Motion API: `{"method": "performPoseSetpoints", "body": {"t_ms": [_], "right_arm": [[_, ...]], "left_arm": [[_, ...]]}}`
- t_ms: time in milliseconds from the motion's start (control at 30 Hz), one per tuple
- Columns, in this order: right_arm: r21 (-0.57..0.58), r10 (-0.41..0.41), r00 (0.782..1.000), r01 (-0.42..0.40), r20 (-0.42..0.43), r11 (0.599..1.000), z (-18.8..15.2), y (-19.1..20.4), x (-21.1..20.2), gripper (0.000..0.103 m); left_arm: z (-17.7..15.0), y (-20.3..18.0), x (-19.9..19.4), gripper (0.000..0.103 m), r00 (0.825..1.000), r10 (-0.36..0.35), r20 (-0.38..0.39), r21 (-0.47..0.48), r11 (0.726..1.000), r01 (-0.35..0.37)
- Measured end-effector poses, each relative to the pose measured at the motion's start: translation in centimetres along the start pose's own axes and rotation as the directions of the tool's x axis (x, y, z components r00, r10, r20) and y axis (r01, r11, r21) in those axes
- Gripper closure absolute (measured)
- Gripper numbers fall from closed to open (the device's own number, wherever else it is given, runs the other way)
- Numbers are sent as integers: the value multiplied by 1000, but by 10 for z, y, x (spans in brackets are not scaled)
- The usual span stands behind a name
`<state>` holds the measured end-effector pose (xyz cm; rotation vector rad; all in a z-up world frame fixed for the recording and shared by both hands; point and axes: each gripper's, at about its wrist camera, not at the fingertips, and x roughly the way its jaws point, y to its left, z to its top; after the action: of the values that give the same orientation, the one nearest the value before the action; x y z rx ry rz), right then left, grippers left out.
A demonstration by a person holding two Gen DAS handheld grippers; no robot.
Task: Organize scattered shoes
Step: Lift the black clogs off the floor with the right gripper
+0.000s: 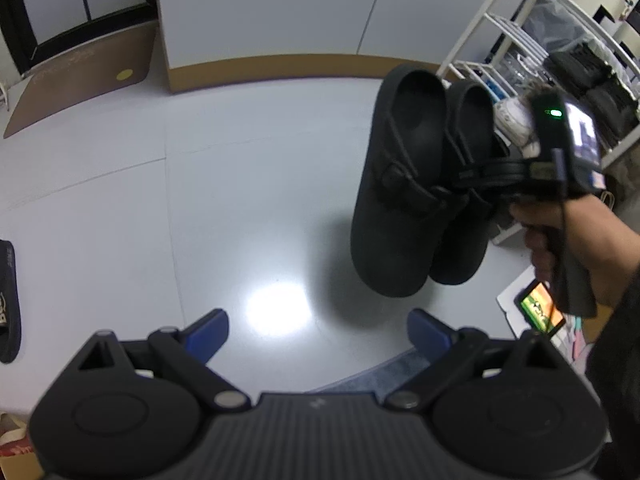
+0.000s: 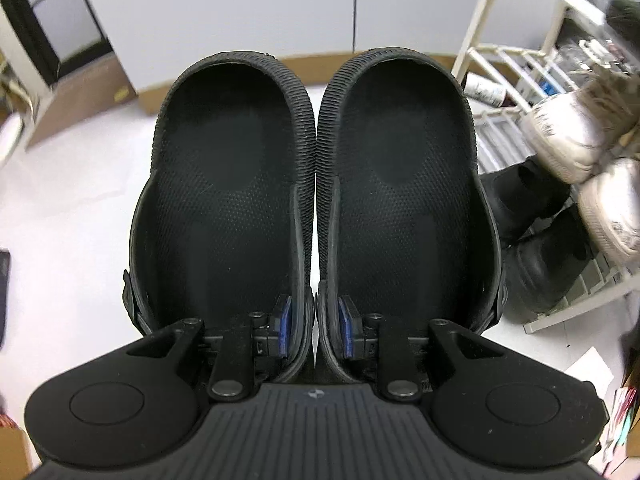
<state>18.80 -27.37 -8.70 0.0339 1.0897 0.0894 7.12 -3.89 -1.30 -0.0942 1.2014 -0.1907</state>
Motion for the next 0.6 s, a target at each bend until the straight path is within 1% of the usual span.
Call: {"method": "performPoseSetpoints", "body": {"t_ms": [67, 167, 267, 467, 600], "right_arm": [[11, -6, 999, 5, 38, 1000, -1, 1, -17, 77], [25, -14, 991, 11, 130, 1000, -3, 1, -52, 77], [35, -28, 983, 22, 183, 999, -4, 1, -72, 77], [52, -57, 965, 45, 258, 998, -15, -5, -110, 77], [80, -50, 936, 24, 350, 997, -22, -18, -141, 77]], "left_arm": [[0, -1, -3, 6, 1000, 0, 12, 1, 1000, 0], [3, -4, -5, 6, 1000, -9, 20, 2, 1000, 9], [2, -6, -8, 6, 999, -17, 27, 6, 1000, 17], [3, -11, -18, 6, 998, -13, 63, 31, 999, 11], [5, -13, -22, 6, 997, -17, 80, 27, 1000, 15]]}}
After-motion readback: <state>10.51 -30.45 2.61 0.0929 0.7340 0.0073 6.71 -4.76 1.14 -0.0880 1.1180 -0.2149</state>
